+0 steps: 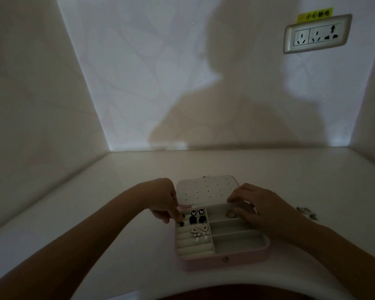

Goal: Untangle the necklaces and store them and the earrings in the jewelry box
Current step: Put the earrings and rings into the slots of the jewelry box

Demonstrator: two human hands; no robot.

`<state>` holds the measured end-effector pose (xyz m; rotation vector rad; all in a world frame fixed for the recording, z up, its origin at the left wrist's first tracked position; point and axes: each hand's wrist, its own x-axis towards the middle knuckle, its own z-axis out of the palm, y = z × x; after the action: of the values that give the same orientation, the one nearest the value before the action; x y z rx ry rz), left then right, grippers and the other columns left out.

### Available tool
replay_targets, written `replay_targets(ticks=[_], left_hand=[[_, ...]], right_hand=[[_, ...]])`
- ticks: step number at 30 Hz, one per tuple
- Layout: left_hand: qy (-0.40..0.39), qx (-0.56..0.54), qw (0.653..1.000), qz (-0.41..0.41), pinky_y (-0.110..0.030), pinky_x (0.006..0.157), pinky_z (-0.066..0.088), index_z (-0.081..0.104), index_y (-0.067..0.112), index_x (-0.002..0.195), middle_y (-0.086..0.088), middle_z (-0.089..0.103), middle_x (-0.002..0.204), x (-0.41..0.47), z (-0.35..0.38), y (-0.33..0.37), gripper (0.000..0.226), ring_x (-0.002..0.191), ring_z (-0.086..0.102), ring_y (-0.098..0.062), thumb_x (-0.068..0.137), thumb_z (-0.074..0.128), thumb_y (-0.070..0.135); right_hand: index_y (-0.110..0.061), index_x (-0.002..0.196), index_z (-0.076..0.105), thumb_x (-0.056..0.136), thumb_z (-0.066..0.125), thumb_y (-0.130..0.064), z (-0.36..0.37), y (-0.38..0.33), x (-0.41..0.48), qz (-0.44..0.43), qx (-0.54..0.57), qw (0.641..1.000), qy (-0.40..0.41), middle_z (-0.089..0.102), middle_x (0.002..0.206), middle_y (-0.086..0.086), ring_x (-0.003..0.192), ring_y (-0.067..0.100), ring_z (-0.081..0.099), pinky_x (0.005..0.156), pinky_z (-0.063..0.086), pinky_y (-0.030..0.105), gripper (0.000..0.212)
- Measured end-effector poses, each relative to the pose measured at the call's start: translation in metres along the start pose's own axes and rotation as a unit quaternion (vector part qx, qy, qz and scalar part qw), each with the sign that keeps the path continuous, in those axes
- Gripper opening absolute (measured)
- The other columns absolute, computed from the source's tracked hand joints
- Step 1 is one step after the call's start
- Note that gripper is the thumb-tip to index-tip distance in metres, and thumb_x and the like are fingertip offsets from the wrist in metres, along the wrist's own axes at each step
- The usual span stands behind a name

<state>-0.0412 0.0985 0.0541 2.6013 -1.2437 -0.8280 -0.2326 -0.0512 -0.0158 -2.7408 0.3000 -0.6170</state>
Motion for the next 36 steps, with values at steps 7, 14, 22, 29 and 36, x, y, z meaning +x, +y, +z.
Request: replay_targets(ticks=[7,14,22,29,36], left_hand=[[0.013,0.051,0.999,0.009,-0.013,0.05,0.051,0.059,0.007,0.079,-0.002,0.065,0.067,0.005,-0.002,0.01,0.022,0.054,0.063,-0.006,0.073,0.079,0.016],[0.049,0.024,0.99,0.127,-0.011,0.051,0.046,0.057,0.017,0.084,0.003,0.066,0.079,0.004,-0.011,0.031,0.018,0.058,0.061,-0.002,0.08,0.071,0.027],[0.078,0.04,0.947,0.309,-0.019,0.087,0.046,0.059,0.026,0.11,0.011,0.06,0.105,0.024,0.019,0.091,0.027,0.099,0.057,-0.005,0.085,0.064,0.034],[-0.046,0.131,0.935,0.326,-0.025,0.091,0.043,0.06,0.023,0.12,0.005,0.061,0.118,0.063,0.033,0.14,0.042,0.101,0.054,-0.006,0.08,0.072,0.022],[-0.079,0.185,0.924,0.325,-0.024,0.085,0.038,0.063,0.025,0.117,0.006,0.06,0.117,0.084,0.048,0.16,0.044,0.097,0.051,-0.006,0.075,0.076,0.03]], right_hand=[[-0.022,0.113,0.062,0.093,0.056,-0.029,-0.001,0.001,0.0,-0.002,-0.008,1.0,-0.005,0.056,0.112,-0.009,0.094,0.002,0.052,0.076,0.031,0.002,0.022],[-0.023,0.111,0.065,0.092,0.057,-0.027,-0.017,0.005,0.0,0.027,0.035,0.998,-0.033,0.06,0.111,-0.009,0.09,-0.002,0.053,0.076,0.039,0.002,0.021],[-0.03,0.094,0.065,0.089,0.062,-0.015,-0.09,0.058,-0.02,0.227,0.021,0.973,-0.035,0.065,0.089,-0.009,0.074,0.0,0.061,0.063,0.045,0.012,0.016],[-0.03,0.119,0.052,0.067,0.084,-0.033,-0.107,0.059,-0.031,0.358,0.006,0.889,-0.287,0.053,0.112,-0.008,0.073,0.006,0.059,0.056,0.046,0.014,0.062],[-0.03,0.106,0.057,0.061,0.087,-0.033,-0.097,0.058,-0.028,0.343,-0.009,0.892,-0.295,0.055,0.102,-0.007,0.069,0.007,0.058,0.053,0.044,0.015,0.054]])
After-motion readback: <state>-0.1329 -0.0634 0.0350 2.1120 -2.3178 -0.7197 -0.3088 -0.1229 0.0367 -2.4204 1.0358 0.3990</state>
